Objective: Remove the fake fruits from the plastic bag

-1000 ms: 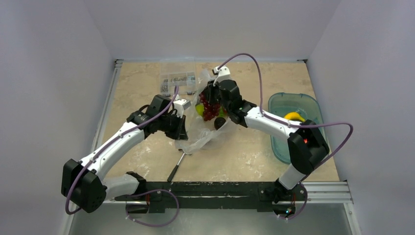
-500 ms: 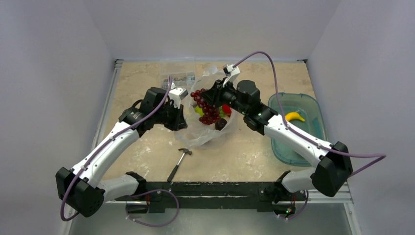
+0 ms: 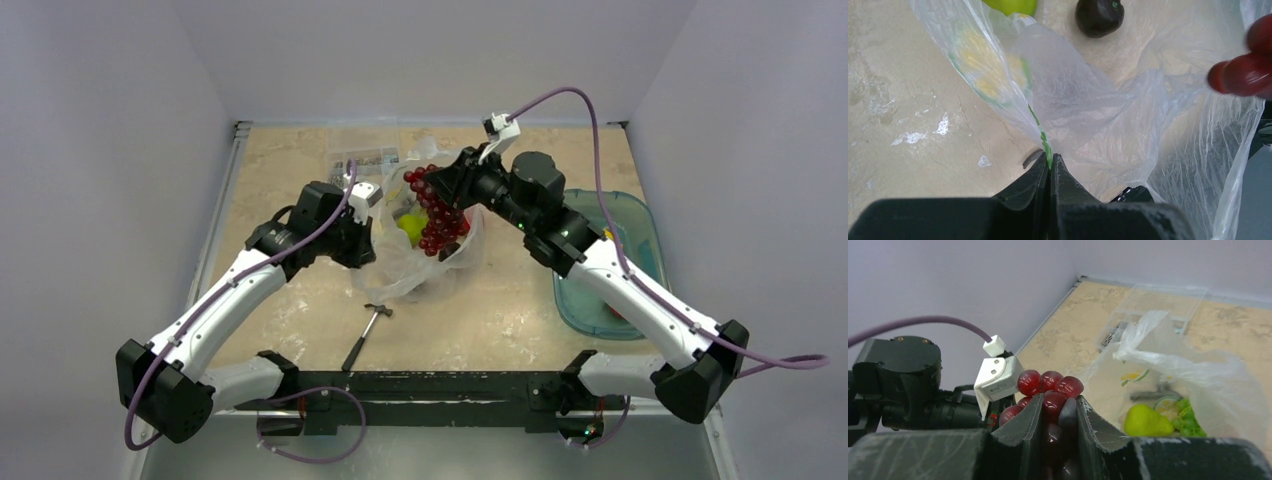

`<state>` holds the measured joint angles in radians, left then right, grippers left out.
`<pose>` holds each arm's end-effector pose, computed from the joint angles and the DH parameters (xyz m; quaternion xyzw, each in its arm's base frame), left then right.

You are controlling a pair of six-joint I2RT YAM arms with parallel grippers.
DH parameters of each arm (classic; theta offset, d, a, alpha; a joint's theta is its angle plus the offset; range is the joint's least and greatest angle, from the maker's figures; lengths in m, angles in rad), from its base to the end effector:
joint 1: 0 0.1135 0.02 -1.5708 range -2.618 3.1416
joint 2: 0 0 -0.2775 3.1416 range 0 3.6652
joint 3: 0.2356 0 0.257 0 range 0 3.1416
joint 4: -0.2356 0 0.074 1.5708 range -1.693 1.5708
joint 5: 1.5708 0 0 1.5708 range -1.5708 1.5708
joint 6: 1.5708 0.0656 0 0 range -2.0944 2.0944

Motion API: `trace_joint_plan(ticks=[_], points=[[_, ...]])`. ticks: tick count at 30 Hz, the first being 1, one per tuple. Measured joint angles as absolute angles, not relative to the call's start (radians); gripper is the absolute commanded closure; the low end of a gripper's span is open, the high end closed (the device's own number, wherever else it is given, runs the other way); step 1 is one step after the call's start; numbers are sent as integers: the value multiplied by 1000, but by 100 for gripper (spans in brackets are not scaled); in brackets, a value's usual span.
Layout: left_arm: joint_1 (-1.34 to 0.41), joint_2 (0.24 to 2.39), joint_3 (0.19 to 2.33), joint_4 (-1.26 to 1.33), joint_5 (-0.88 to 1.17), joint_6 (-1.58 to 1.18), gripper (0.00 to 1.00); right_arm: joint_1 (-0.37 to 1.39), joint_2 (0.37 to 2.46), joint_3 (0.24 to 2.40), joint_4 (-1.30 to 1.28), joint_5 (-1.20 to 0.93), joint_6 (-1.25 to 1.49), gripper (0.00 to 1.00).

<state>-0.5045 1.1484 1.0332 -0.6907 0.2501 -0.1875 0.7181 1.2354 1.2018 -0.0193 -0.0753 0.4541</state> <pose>0.2168 -0.1383 0.2982 0.1913 0.9016 -0.2344 0.3091 0.2375 0.2140 0.4197 -0.1211 0.7153 0.4031 0.5578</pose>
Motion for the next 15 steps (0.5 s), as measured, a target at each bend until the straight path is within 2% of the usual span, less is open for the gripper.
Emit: trace_joint_plan(ticks=[7,15], points=[[-505,1149,1029,-705,200,-169,100,718,1128,1288,-131,88,376,100],[-505,1149,1027,-721,177,-161,100,663,995,1306,-238,442,273,100]])
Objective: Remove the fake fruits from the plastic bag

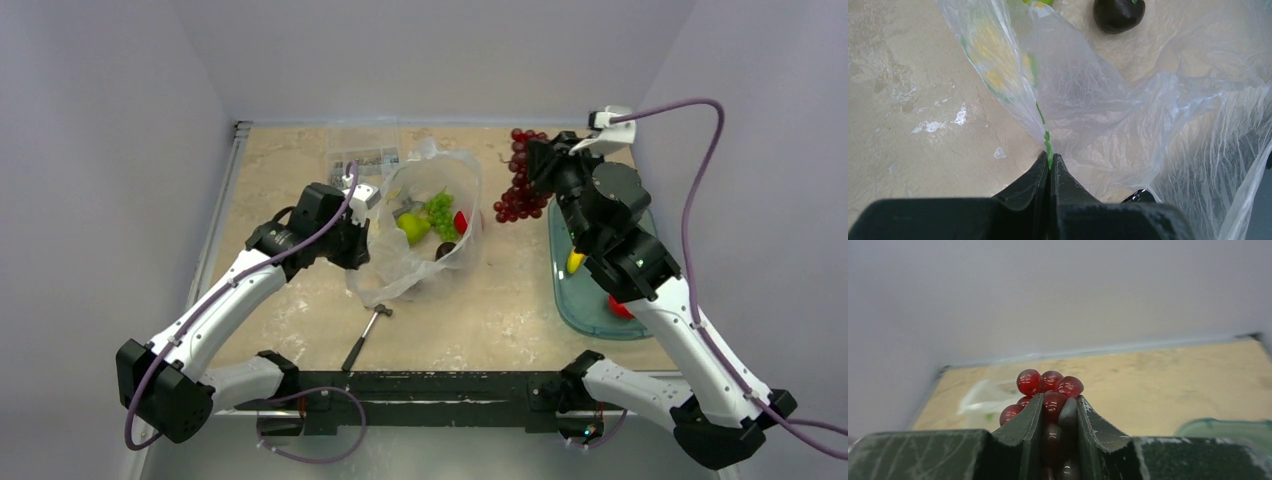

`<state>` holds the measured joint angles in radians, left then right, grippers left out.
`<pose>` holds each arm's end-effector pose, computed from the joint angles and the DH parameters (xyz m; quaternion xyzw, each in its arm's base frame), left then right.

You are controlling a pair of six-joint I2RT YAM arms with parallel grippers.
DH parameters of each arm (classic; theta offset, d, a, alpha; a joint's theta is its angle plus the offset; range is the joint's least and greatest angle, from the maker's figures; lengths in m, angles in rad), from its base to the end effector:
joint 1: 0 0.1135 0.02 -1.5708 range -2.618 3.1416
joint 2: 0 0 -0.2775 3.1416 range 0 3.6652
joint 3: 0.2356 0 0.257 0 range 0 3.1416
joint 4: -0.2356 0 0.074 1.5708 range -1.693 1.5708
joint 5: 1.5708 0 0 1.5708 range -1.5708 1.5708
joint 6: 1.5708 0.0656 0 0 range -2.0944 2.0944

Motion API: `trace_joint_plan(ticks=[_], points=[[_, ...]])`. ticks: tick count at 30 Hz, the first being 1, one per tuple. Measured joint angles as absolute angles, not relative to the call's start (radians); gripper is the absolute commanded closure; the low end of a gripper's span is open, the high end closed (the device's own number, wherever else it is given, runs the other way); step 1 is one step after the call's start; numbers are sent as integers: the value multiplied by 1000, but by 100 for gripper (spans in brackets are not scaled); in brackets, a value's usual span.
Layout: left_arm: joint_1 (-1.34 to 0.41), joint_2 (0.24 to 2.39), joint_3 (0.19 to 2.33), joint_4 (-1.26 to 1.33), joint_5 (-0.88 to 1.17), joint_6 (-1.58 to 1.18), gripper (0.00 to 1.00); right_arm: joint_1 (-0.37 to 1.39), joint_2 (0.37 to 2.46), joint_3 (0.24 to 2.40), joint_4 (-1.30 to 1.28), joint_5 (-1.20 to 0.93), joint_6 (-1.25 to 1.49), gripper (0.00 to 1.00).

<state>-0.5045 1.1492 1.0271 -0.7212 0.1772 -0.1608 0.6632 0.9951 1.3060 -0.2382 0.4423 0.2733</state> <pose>0.2167 -0.1329 0.2923 0.1902 0.9118 -0.1939 0.3080 0.1918 0.1142 0.4895 0.0289 0.6829 0.1892 0.7050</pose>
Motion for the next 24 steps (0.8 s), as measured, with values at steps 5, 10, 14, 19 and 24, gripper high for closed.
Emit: trace_joint_plan(ticks=[5,10,14,19,24], points=[[-505,1149,1027,-722,175,-160,100,456,962,1214,-300,614,298,100],[-505,1140,1021,-720,168,-161,100,258,999,1033,-377,690,376,100],[-505,1125,1016,-719,177,-164,100,169,1051,883,-360,677,430,100],[-505,1122,1016,-719,223,-165,100,102,1127,778,-303,607,485,100],[-505,1121,1016,-719,264,-164,100,46,1245,778,-198,550,514,96]])
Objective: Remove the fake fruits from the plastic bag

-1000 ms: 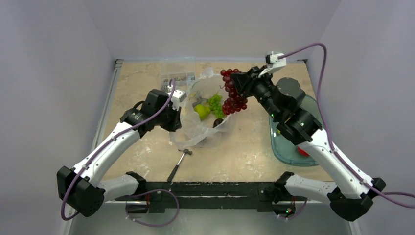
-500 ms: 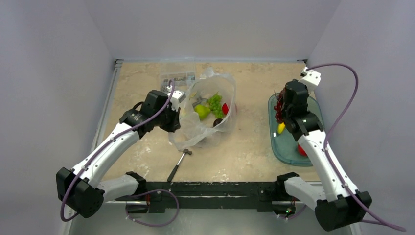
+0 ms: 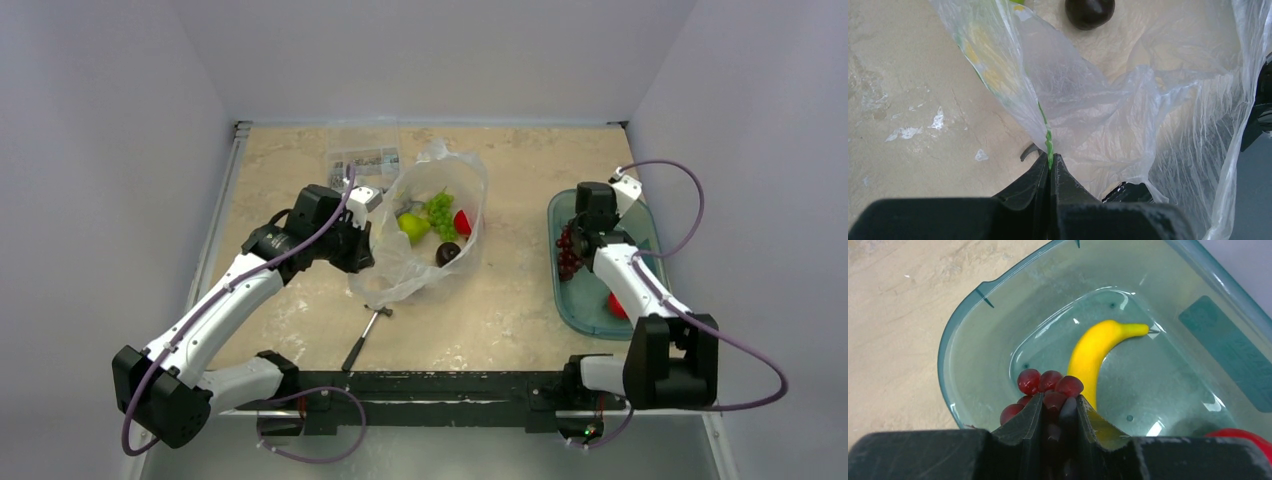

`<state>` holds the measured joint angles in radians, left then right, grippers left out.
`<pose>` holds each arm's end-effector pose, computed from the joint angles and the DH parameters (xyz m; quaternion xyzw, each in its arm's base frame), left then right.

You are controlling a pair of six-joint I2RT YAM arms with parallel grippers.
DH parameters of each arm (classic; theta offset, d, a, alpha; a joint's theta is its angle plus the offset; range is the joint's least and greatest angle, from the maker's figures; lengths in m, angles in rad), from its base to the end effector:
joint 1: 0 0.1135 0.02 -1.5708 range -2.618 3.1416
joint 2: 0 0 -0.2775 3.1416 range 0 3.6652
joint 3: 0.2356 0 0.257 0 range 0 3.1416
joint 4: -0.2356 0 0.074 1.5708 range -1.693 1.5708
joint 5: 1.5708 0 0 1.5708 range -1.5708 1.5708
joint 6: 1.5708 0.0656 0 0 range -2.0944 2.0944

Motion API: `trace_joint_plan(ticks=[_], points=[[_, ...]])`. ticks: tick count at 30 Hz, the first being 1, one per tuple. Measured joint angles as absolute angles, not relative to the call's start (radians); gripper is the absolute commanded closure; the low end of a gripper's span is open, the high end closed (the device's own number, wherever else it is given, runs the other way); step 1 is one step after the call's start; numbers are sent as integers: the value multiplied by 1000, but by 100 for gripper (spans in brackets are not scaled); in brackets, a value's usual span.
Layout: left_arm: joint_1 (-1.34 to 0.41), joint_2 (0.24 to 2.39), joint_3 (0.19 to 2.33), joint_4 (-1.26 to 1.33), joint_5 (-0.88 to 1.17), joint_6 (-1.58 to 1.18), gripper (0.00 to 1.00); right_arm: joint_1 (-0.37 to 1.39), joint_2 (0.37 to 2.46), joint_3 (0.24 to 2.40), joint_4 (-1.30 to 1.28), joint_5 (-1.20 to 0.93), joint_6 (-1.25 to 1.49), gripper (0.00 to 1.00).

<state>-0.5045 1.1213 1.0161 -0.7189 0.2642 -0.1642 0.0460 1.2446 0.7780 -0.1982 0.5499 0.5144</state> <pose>0.2084 -0.1346 0.2961 0.2036 0.9015 -0.2345 0.3013 0.2848 -0.0212 0.2374 0.3164 0.8142 -0.1181 0.4723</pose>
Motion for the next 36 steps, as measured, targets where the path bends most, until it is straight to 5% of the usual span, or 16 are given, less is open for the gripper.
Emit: trace_joint_plan(ticks=[4,8,20,24,36], points=[[-505,1121,1016,-719,278,-164,100,14,1348,825,-174,527,516,52],[-505,1121,1016,-719,290,-164,100,-9,1450,943,-187,527,506,33],[-505,1139,1016,-719,321,-164,100,-19,1256,935,-171,335,425,28],[-505,1146,1016,-719,328,-164,100,-3,1208,933,-171,211,409,17],[-505,1154,1016,-719,333,-164,100,395,1234,1168,-278,88,352,18]])
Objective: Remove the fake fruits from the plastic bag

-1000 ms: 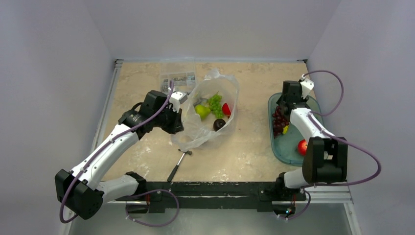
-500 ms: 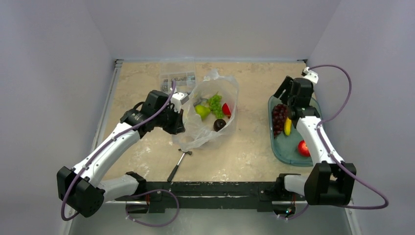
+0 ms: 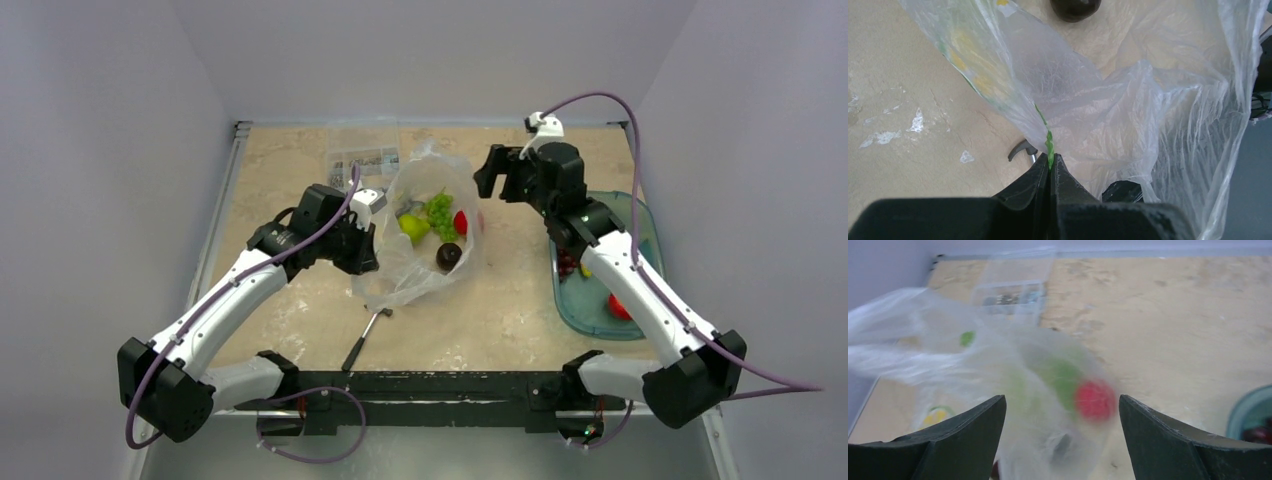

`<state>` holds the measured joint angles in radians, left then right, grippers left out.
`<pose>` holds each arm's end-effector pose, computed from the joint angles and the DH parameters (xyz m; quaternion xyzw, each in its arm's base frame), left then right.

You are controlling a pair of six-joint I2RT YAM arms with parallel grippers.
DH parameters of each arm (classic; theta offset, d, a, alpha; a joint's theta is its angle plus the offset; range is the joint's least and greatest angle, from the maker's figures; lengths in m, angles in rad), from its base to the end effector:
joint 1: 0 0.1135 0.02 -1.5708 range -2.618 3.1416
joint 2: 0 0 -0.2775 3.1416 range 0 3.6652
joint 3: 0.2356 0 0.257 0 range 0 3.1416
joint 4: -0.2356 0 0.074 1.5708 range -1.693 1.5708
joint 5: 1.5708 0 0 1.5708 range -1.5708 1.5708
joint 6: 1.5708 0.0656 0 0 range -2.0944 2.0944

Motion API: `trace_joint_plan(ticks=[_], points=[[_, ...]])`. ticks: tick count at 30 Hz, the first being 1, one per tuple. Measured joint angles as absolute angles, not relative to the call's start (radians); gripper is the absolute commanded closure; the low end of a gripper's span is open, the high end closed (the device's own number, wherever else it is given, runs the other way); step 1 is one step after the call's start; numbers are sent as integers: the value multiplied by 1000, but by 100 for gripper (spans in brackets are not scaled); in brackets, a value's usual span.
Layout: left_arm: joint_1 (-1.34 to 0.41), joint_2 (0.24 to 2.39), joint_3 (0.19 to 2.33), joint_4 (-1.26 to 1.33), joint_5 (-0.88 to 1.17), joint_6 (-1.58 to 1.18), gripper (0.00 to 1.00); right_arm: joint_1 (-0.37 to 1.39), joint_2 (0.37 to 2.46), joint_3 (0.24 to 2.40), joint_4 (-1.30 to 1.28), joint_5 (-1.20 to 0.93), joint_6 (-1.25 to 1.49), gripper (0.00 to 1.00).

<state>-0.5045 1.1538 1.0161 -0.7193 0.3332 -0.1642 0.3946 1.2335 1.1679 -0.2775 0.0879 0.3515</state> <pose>0.2106 -0.1408 0.2895 0.2136 0.9009 -0.2598 0.2745 0.2909 0.1149 0.3720 0.0077 0.8170 0.1763 0.5490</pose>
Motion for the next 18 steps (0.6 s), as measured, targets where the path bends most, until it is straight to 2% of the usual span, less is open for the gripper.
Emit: trace_joint_plan(ticks=[4,10,11,14,16,18], points=[[-505,1155,1016,-720,333,-164,100,565,1177,1185,-266,68,310,33],[-505,1159,1016,-720,333,-164,100,777,1123,1185,-210,-26,243,45],[-505,1159,1016,-720,333,-164,100,801,1127,1185,-200,-45,240,50],[-505,1159,1016,-720,332,-164,100,828,1164,1185,-170,-75,249,53],[-505,1159,1016,-721,327,-164,100,828,1217,1185,-146,-82,266,62],[-505,1158,1016,-720,322,-164,100,828,1280,1188,-141,-75,287,66]])
